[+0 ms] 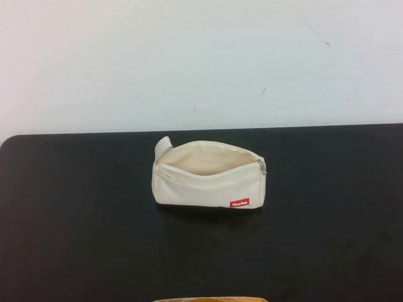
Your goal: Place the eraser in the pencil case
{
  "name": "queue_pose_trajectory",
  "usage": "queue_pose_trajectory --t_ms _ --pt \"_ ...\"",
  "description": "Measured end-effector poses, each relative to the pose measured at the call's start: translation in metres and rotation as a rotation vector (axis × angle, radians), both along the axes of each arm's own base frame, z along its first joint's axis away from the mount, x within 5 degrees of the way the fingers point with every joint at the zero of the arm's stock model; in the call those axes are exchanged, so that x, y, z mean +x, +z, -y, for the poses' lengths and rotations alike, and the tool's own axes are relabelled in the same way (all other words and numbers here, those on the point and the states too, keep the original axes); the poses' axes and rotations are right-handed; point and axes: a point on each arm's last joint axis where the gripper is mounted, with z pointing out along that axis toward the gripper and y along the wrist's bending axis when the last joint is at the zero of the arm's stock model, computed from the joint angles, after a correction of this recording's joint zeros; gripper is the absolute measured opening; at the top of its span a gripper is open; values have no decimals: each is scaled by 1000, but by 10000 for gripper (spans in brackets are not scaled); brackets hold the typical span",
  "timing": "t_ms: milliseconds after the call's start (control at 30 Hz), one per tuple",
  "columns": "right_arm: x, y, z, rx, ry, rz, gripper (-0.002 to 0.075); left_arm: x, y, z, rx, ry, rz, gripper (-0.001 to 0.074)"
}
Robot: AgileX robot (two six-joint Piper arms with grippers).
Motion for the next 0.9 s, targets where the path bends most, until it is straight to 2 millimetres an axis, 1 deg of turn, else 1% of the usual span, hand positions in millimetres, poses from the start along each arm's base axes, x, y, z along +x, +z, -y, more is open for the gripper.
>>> queue_pose_trajectory --t_ms 33,133,267,500,900 --pt "0 -1 2 87 -54 -11 -1 0 0 0 0 0 0 -3" --pt "-1 -2 6 248 -155 -32 -1 0 0 0 0 0 0 -3" --pt "-1 -2 8 397 -218 -34 -1 0 0 0 0 0 0 -3" --pt "-1 -2 6 476 -229 -40 -1 0 0 0 0 0 0 -3" --pt "-1 -2 6 487 -229 -42 -1 0 0 0 0 0 0 -3"
